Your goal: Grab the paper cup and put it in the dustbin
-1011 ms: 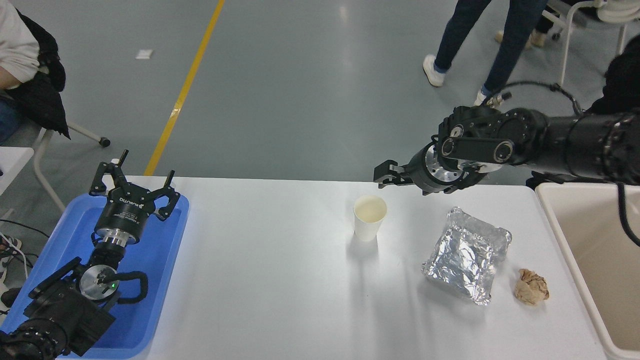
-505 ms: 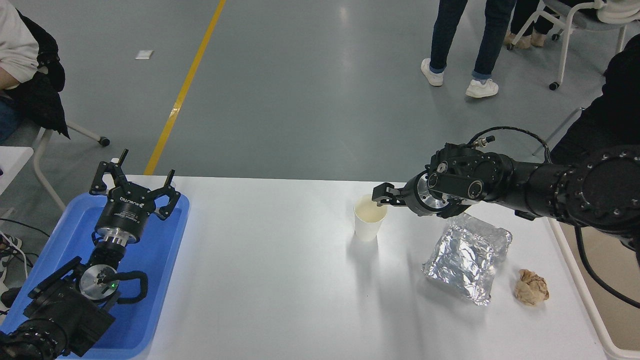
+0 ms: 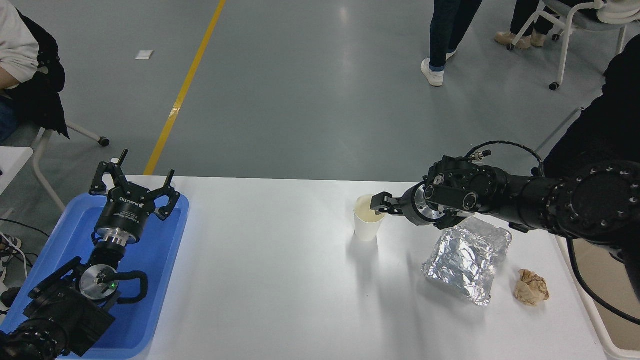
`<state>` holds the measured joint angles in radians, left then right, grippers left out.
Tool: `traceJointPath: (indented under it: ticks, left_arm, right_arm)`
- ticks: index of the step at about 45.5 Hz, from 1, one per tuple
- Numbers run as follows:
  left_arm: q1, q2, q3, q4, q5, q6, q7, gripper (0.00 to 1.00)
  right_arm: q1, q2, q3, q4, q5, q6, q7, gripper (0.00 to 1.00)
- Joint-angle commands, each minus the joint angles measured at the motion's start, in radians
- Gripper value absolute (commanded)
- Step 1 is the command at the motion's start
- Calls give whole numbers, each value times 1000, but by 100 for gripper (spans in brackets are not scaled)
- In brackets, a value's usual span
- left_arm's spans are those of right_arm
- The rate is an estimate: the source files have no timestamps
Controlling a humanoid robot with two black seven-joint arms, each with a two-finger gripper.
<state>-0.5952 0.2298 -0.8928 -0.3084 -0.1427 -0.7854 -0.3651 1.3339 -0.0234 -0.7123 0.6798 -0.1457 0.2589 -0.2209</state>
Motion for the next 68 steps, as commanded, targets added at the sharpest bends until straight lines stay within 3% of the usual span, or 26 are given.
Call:
traceJointPath:
  ticks: [1,30,36,38,41,44,61,68]
  left_arm:
    - [0,-1,0,0,0,0,0,100]
    - [0,0,0,0,0,0,0,100]
    - [0,0,0,0,0,0,0,100]
    - [0,0,0,0,0,0,0,100]
    - [0,0,0,0,0,0,0,100]
    - [0,0,0,0,0,0,0,100]
    - [0,0,0,-1,0,0,0,100]
    - [0,0,0,0,0,0,0,100]
  right_arm:
    - [-32,23,2,-46,0,-15,-1,100]
    - [-108,23,0,-144,-5,-41,2,97]
    - [-107,23,0,-144,-5,-43,2,83]
    - [-107,23,0,-141,-5,-43,2,63]
    - [-108,23,0,-137,-5,-43,2,22]
    - [-108,23,0,-132,-5,-41,6,1]
    - [-76,23,-3,-126,-23,-36,84,0]
    - [-48,23,-9,-111,-43,-36,89,0]
